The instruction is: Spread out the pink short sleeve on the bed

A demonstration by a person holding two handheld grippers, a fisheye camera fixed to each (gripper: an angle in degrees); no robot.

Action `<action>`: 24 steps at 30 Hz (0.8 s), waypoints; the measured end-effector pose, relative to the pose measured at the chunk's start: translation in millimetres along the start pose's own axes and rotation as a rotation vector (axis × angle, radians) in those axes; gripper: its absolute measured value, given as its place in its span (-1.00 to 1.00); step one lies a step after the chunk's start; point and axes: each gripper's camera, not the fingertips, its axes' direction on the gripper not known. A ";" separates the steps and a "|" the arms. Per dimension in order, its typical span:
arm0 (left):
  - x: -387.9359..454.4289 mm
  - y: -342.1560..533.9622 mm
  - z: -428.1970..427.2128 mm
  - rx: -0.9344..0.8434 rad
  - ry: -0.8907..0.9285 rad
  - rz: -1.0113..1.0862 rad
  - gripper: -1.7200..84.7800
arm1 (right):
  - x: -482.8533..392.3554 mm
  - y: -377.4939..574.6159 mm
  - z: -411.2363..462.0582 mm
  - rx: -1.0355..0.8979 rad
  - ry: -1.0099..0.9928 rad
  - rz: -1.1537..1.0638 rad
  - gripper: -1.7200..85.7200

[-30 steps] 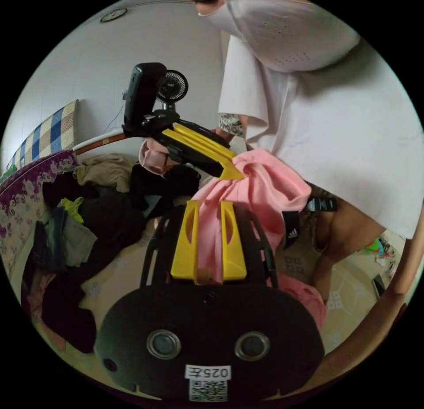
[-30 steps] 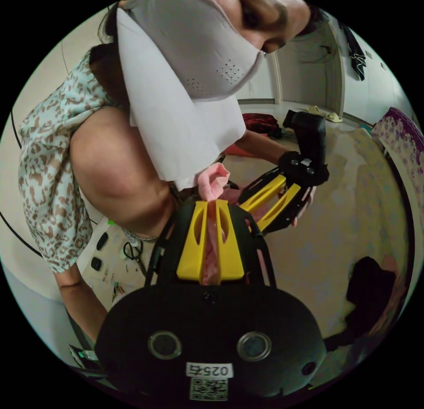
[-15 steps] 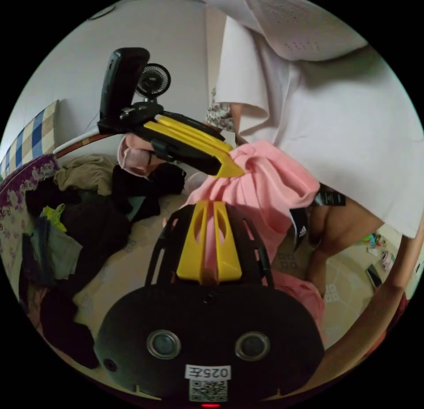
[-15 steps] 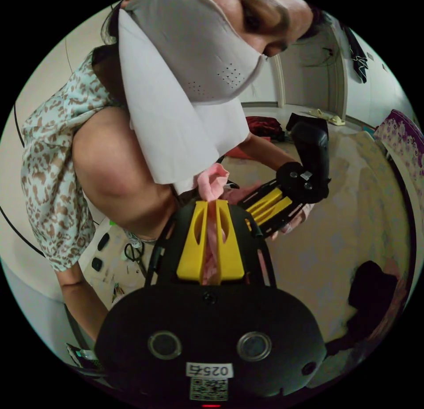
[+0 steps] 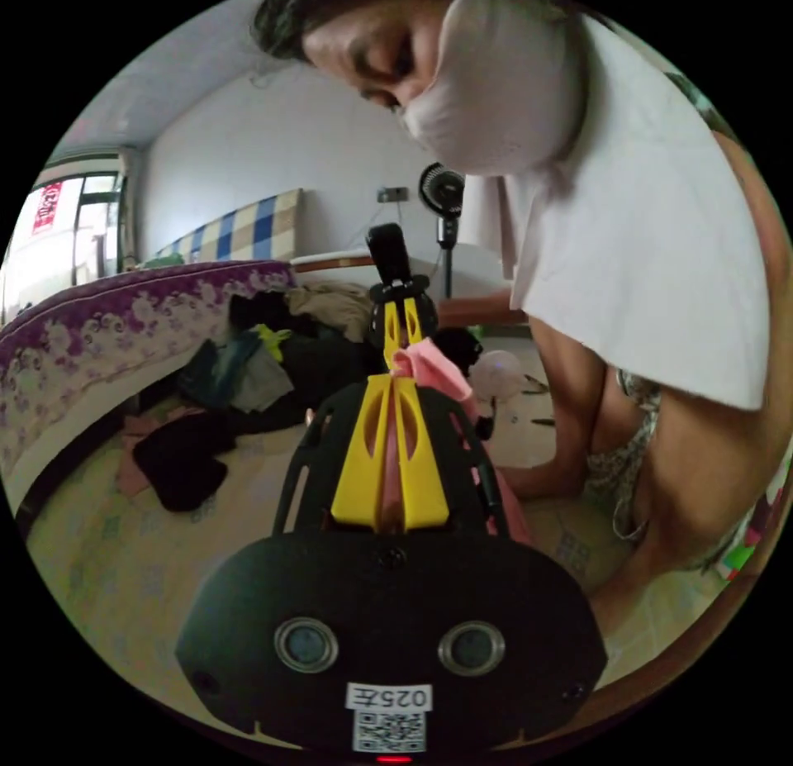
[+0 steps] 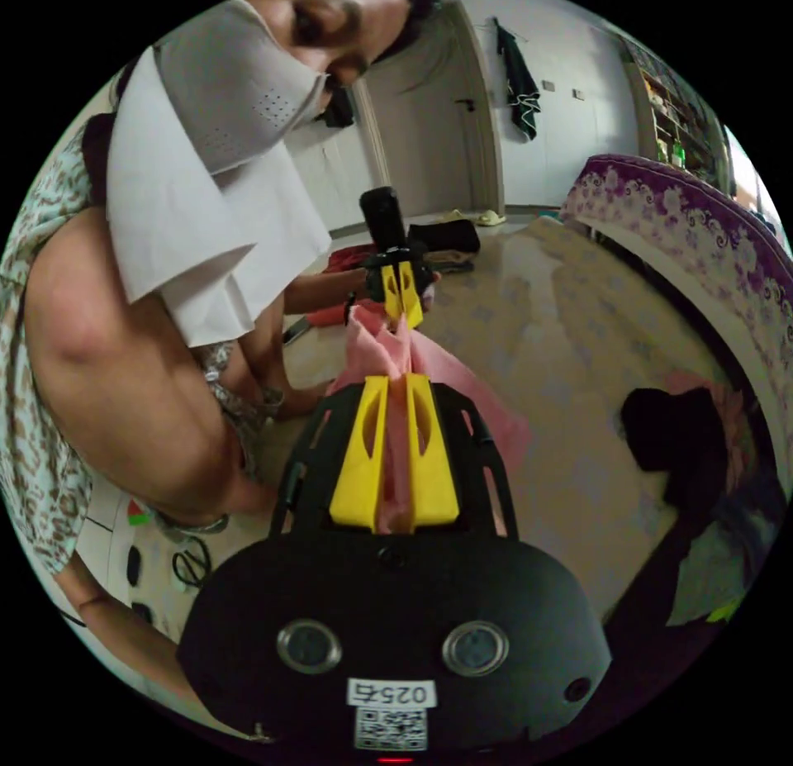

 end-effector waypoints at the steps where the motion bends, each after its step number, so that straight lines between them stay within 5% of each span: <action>1: 13.5 4.7 -11.8 0.037 -0.039 -0.028 -0.98 | -0.9 -0.3 2.3 -0.004 -0.002 0.004 -0.94; 8: 79.3 26.9 -74.2 0.156 -0.307 -0.129 -0.98 | -12.1 -3.1 -10.1 -0.065 0.030 0.044 -0.98; 12: 105.5 50.3 -118.7 0.092 -0.636 -0.264 -0.98 | -19.1 -7.3 -76.8 -0.010 0.415 0.199 -0.98; 17: 140.9 13.3 -158.0 0.070 -0.892 -0.292 -0.98 | -39.3 -46.8 -181.3 0.246 0.538 0.245 -0.98; 24: 224.0 -107.0 -214.1 0.279 -1.165 -0.228 -0.98 | -159.9 -121.1 -277.3 0.533 0.926 -0.049 -0.98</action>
